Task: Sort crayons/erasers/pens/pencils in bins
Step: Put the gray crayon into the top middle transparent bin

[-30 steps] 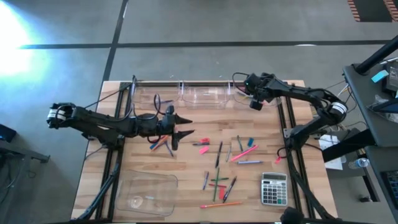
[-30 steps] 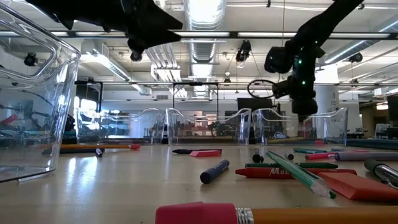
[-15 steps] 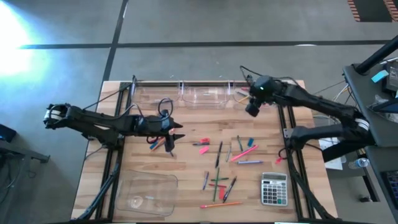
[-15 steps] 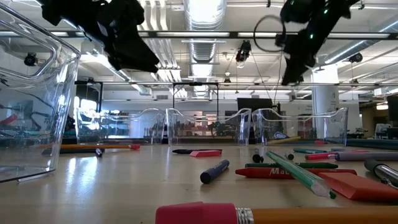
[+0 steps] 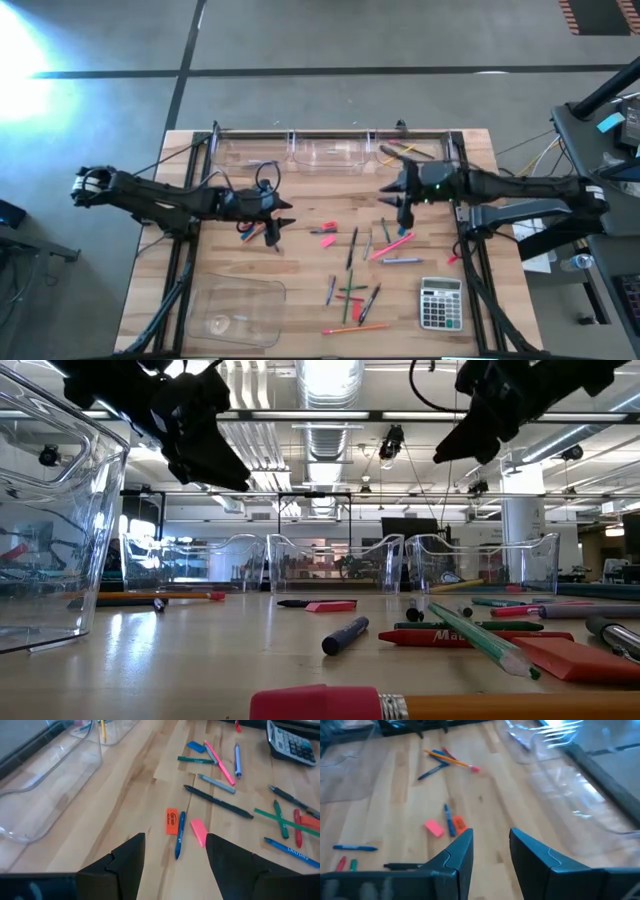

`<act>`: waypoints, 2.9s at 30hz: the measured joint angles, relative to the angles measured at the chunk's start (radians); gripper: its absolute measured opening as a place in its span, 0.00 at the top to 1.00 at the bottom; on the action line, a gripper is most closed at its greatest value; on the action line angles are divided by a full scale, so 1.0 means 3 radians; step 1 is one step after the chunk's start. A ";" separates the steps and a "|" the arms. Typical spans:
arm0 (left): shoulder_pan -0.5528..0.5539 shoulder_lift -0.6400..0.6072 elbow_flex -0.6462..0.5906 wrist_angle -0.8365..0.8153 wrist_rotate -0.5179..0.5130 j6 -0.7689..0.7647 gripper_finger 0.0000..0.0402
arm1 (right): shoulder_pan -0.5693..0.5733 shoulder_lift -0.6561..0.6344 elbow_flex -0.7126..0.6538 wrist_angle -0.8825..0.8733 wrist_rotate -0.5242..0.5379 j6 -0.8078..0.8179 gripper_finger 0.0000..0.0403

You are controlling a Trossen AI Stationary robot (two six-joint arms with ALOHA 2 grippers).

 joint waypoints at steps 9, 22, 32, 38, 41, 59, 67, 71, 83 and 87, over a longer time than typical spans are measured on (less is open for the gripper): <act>-0.0095 0.0107 0.0000 0.0030 0.0008 0.0003 0.51 | 0.0105 0.0241 -0.0481 0.0525 0.0002 0.0150 0.71; -0.0109 -0.0091 0.0005 0.0144 0.0083 0.0047 0.51 | 0.0217 0.0987 -0.0124 0.0205 0.0150 -0.0549 0.66; -0.0226 -0.0648 -0.0102 0.0291 0.0093 0.0122 0.51 | 0.0447 0.1733 0.0390 -0.0568 0.0174 -0.0820 0.66; -0.0341 -0.0702 -0.0559 0.1199 0.0094 0.0262 0.51 | 0.0624 0.2048 0.0625 -0.0880 0.0142 -0.0983 0.66; -0.0349 -0.0753 -0.0779 0.1610 0.0104 0.0266 0.51 | 0.0731 0.2183 0.0751 -0.0967 0.0139 -0.1083 0.66; -0.0395 -0.0979 -0.0996 0.1750 0.0123 0.0261 0.51 | 0.0905 0.3033 0.1462 -0.1625 0.0151 -0.1435 0.66; -0.0395 -0.0949 -0.0997 0.1755 0.0142 0.0259 0.51 | 0.0898 0.3072 0.1453 -0.1600 0.0145 -0.1482 0.68; -0.0395 -0.0937 -0.0997 0.1745 0.0146 0.0253 0.51 | 0.0878 0.3082 0.1445 -0.1591 0.0114 -0.1498 0.74; -0.0405 -0.0937 -0.0997 0.1747 0.0189 0.0252 0.51 | 0.0733 0.3067 0.1437 -0.1584 -0.0161 -0.1389 0.93; -0.0405 -0.0937 -0.0997 0.1747 0.0191 0.0252 0.51 | 0.0680 0.3017 0.1484 -0.1633 -0.0123 -0.1359 0.96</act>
